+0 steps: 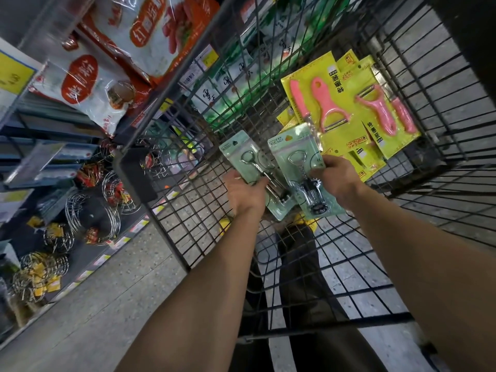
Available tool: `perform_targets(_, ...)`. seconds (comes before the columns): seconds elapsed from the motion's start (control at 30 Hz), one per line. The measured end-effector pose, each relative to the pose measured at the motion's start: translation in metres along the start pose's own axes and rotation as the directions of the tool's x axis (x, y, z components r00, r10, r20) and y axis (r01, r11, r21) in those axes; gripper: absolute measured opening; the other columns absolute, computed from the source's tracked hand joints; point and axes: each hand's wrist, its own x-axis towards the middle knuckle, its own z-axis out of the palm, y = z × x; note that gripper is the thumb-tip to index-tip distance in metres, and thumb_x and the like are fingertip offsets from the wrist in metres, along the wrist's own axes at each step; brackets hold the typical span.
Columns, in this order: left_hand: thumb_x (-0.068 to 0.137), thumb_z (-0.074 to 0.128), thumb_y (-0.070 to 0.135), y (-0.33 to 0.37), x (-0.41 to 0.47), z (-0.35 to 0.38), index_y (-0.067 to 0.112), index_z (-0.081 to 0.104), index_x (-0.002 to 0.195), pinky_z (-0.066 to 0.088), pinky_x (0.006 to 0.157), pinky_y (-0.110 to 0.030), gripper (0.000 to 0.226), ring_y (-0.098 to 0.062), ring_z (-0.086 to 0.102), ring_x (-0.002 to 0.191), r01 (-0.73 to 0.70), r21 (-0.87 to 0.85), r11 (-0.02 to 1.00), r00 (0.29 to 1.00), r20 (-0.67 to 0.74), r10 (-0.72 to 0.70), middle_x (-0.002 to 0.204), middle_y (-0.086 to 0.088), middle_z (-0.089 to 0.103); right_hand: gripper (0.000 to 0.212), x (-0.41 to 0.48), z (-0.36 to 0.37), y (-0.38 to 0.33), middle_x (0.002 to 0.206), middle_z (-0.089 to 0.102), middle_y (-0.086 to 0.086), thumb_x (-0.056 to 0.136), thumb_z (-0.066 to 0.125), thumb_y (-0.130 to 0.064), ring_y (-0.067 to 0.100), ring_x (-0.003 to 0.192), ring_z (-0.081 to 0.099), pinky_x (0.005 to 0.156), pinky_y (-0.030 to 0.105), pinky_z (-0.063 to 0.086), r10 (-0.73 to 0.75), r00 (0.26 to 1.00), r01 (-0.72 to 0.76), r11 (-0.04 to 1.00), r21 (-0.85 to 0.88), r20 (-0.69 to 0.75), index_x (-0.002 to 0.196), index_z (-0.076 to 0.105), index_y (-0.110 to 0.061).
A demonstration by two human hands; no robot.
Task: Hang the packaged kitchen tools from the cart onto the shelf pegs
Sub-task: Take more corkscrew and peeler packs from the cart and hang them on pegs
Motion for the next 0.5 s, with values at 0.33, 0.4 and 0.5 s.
perform_targets(0.33, 0.094, 0.073, 0.027, 0.034, -0.037, -0.058, 0.022, 0.068, 0.125, 0.048, 0.079, -0.024, 0.032, -0.014, 0.065, 0.092, -0.178, 0.121, 0.977, 0.948, 0.288, 0.137, 0.114, 0.007, 0.071, 0.015, -0.07, -0.011, -0.029, 0.099, 0.076, 0.007, 0.092, 0.071, -0.013, 0.027, 0.087, 0.068, 0.078, 0.037, 0.055, 0.013, 0.996, -0.004, 0.995, 0.103, -0.084, 0.107, 0.073, -0.011)
perform_targets(0.4, 0.096, 0.071, 0.027, 0.042, -0.053, -0.077, 0.019, 0.067, 0.13, 0.047, 0.072, -0.023, 0.035, -0.015, 0.065, 0.092, -0.24, 0.173, 0.955, 0.934, 0.31, 0.179, 0.116, 0.007, 0.071, 0.019, -0.095, -0.012, -0.04, 0.1, 0.076, 0.007, 0.092, 0.073, -0.013, 0.022, 0.083, 0.067, 0.076, 0.034, 0.054, 0.016, 0.996, -0.006, 0.994, 0.111, -0.085, 0.11, 0.072, -0.009)
perform_targets(0.5, 0.098, 0.068, 0.03, 0.053, -0.076, -0.112, 0.014, 0.068, 0.127, 0.046, 0.07, -0.024, 0.032, -0.018, 0.064, 0.091, -0.358, 0.238, 0.903, 0.907, 0.317, 0.276, 0.116, 0.001, 0.072, 0.021, -0.129, -0.013, -0.05, 0.093, 0.077, 0.001, 0.088, 0.076, -0.012, 0.027, 0.093, 0.07, 0.09, 0.043, 0.058, 0.029, 0.995, -0.017, 0.992, 0.125, -0.096, 0.109, 0.073, -0.009)
